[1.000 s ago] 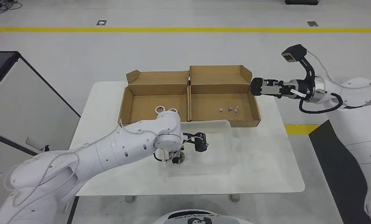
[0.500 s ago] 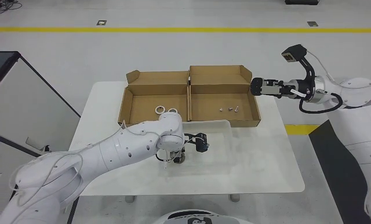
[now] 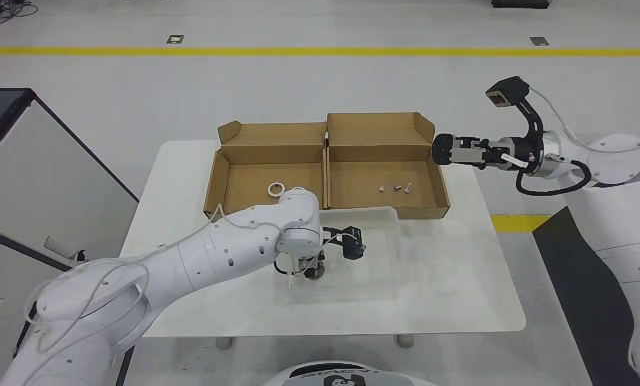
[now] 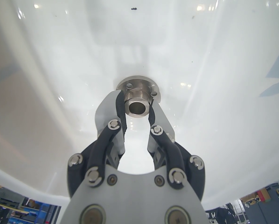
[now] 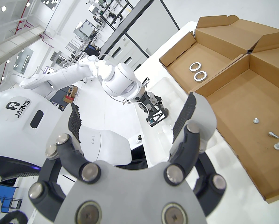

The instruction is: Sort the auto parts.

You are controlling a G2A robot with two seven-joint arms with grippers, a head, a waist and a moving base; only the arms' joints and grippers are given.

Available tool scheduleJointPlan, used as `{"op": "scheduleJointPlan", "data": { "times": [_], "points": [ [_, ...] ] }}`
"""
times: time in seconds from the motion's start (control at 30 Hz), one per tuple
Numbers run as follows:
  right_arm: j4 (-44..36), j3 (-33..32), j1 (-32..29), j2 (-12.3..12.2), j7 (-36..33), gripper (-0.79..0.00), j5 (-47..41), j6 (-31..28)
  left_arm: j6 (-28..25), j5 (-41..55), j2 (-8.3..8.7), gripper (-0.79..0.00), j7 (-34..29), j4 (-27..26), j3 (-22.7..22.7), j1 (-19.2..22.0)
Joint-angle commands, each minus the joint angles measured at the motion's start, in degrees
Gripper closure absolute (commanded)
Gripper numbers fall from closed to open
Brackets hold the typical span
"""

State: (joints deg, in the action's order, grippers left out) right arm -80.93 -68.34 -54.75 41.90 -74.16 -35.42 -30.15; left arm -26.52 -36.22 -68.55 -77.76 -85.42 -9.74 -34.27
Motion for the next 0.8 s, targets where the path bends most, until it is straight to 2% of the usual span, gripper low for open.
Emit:
{"op": "scheduleJointPlan", "data": {
  "times": [0.0, 0.47, 0.77],
  "points": [
    [0.0, 0.0, 0.0, 0.0, 0.0, -0.785, 0.0, 0.0, -0.03, 0.07, -0.09, -0.212, 0.03, 0.11, 0.0, 0.04],
    [0.0, 0.0, 0.0, 0.0, 0.0, -0.785, 0.0, 0.0, 0.02, 0.29, -0.28, -0.339, -0.02, 0.12, 0.0, -0.01],
    [0.0, 0.0, 0.0, 0.0, 0.0, -0.785, 0.0, 0.0, 0.06, 0.27, -0.25, -0.336, -0.06, 0.07, 0.0, 0.05]
  ]
}}
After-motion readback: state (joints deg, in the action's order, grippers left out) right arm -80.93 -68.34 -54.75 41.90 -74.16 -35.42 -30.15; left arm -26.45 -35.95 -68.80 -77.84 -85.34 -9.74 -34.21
